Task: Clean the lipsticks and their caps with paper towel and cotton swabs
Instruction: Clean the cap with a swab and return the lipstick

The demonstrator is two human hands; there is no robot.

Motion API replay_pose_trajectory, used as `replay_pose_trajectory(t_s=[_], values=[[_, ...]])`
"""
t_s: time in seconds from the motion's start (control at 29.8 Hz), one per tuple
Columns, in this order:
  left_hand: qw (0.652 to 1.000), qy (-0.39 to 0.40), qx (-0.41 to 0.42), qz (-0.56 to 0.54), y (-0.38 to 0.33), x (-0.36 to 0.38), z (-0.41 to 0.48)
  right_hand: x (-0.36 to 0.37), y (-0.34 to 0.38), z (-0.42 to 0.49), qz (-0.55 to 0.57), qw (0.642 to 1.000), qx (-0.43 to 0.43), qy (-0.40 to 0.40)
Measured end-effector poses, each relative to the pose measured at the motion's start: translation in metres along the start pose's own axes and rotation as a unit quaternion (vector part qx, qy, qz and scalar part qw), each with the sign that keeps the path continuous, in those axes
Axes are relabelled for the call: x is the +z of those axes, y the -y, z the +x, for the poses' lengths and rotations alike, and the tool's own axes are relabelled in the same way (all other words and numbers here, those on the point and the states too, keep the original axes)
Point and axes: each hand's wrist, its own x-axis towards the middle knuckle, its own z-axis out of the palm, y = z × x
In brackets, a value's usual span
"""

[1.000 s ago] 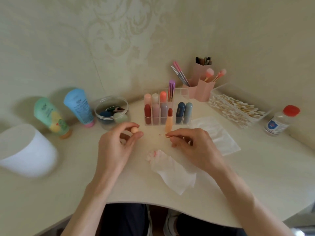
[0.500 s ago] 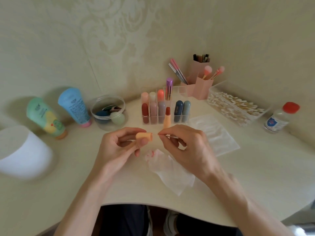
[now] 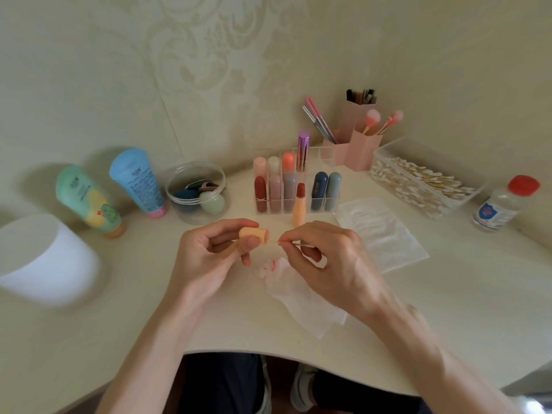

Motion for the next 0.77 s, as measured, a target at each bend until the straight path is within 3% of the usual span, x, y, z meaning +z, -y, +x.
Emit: replay_pose_trajectory(t_s=[0.2, 0.4, 0.6, 0.77], values=[[1.0, -0.004, 0.007, -0.008, -0.0005, 0.0007, -0.0009, -0.0034, 0.002, 0.001, 0.055, 0.997, 0.035, 0.035], [1.0, 0.007, 0.015, -0.003, -0.0005, 0.001, -0.0004, -0.0018, 0.0048, 0.0009, 0.08, 0.996, 0.041, -0.005], [1.0, 0.006, 0.019, 0.009, -0.0019, 0.0018, -0.0026, 0.0004, 0.0054, -0.0016, 0.026, 0.998, 0.042, -0.041], [1.0, -0.012, 0.009, -0.006, -0.0039, -0.0002, -0.0035, 0.0028, 0.0068, -0.0016, 0.008, 1.0, 0.021, -0.014]])
